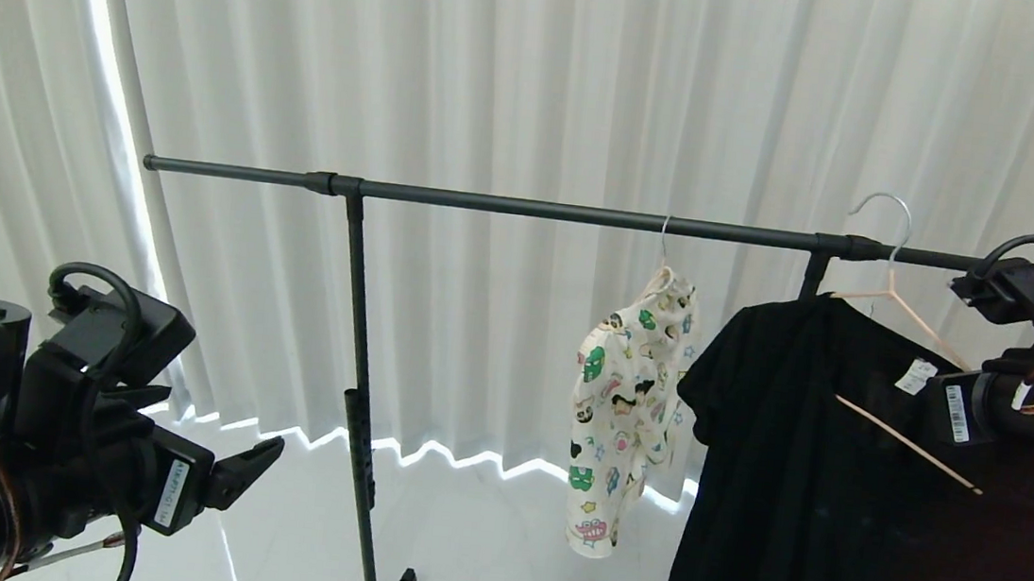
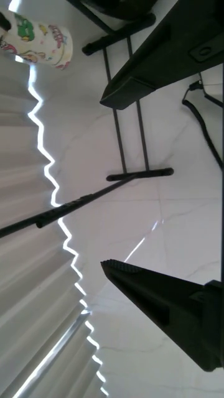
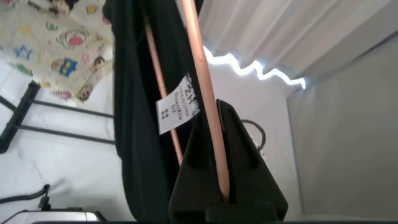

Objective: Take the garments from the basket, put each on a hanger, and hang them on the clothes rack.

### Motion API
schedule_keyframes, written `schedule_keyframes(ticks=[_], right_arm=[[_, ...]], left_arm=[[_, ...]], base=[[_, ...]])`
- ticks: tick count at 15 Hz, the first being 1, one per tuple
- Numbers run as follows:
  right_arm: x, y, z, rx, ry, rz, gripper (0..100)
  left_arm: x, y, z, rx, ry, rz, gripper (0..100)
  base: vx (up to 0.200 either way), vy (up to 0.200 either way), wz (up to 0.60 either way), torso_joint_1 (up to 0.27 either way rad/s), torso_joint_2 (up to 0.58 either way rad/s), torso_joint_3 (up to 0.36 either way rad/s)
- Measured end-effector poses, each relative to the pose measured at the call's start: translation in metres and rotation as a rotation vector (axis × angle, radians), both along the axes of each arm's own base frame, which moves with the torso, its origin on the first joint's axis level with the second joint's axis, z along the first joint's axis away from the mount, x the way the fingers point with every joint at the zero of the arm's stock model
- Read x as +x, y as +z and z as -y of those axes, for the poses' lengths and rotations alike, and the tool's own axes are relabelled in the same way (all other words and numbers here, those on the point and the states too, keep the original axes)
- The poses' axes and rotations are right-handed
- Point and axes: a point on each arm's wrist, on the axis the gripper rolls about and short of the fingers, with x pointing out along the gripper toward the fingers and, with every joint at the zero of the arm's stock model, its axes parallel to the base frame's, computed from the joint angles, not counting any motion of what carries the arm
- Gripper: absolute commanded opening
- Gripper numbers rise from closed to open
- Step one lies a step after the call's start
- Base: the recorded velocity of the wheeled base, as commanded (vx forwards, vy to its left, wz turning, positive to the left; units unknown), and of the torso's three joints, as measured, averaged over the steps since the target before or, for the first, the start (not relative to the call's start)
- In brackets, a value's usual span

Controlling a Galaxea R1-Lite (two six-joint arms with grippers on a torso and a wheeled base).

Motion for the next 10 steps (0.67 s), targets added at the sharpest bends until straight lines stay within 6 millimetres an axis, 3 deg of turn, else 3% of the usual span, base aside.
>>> schedule_keyframes(ticks=[8,10], right_arm=[[0.0063,-0.0033,-0.0014,0.002,0.000,0.007,0],[0.0072,-0.0051,-0.0018,0.000,0.001,0.001,0]], left_arm=[[-0.0007,0.0001,0.0006,0.029,-0.023,0.005,100],[-0.0010,0.0003,0.0006,0.028,-0.023,0.006,100]], base=[[0.200,0.000,0.00,0.000,0.00,0.004],[0.000,0.000,0.00,0.000,0.00,0.000]])
